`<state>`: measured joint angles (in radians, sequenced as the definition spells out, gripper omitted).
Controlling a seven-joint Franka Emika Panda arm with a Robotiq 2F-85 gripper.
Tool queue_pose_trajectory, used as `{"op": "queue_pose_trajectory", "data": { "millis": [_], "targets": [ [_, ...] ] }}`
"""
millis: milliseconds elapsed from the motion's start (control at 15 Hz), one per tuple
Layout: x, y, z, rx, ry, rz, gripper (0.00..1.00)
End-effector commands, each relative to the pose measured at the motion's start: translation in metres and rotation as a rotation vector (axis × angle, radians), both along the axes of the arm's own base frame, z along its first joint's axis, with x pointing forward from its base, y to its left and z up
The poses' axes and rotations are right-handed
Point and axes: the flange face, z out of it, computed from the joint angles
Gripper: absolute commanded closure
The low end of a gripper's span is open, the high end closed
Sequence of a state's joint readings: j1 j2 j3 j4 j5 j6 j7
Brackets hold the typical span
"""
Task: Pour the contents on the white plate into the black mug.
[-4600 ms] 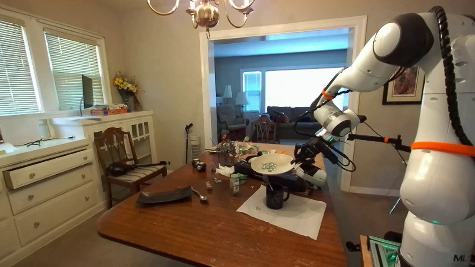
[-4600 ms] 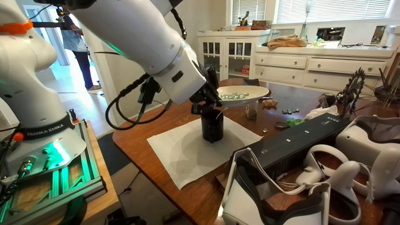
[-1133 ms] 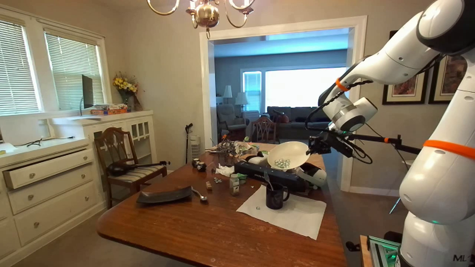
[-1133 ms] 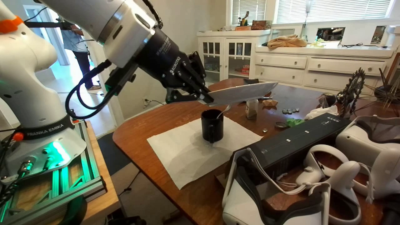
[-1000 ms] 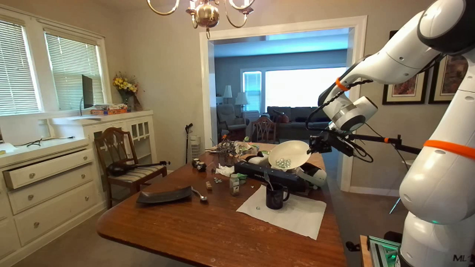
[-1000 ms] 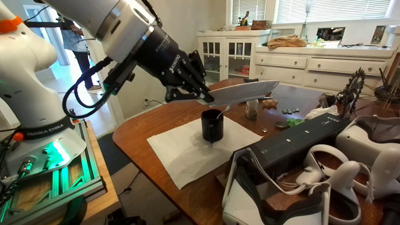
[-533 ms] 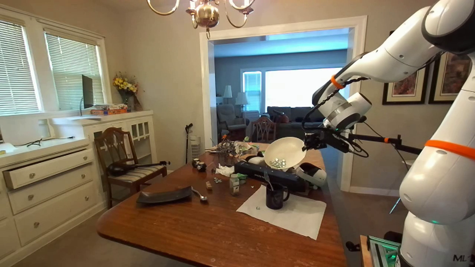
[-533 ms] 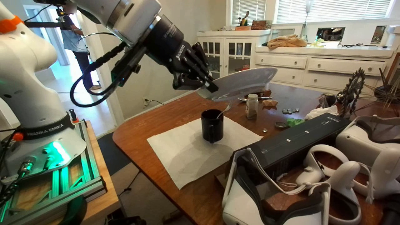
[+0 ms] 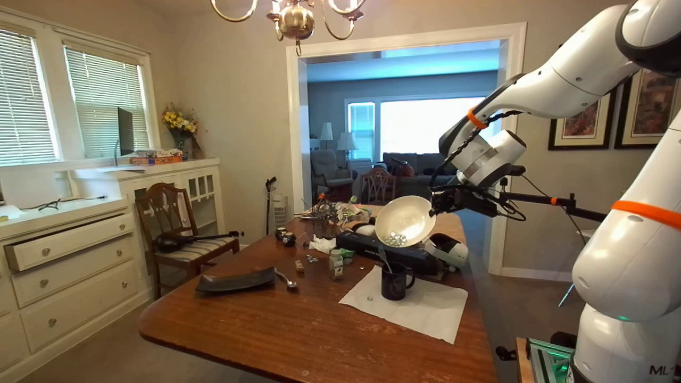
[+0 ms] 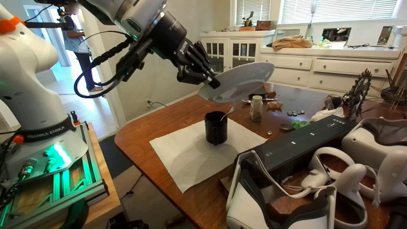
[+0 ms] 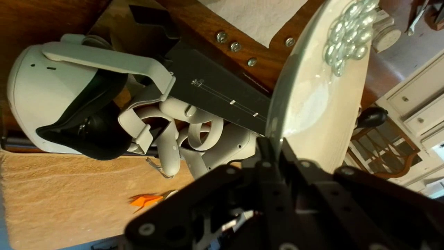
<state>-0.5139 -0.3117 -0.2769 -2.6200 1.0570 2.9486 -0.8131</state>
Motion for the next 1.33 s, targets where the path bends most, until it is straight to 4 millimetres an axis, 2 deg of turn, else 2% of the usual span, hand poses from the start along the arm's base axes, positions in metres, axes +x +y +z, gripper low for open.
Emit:
{"op": "queue_pose_trajectory", "data": {
  "millis": [0,333,667,1000,1067,1267],
  "targets": [
    [-0.012,0.019,0.013,-0.056,-0.005,0.004,0.98],
    [-0.015,0.035,0.015,-0.107,0.015,0.005,0.98],
    [-0.016,0.042,0.019,-0.16,0.039,-0.001,0.98],
    [-0.019,0.044,0.024,-0.201,0.051,-0.009,0.98],
    [-0.016,0.034,0.027,-0.221,0.074,-0.013,0.98],
    [-0.021,0.033,0.033,-0.251,0.085,-0.034,0.98]
  ]
}}
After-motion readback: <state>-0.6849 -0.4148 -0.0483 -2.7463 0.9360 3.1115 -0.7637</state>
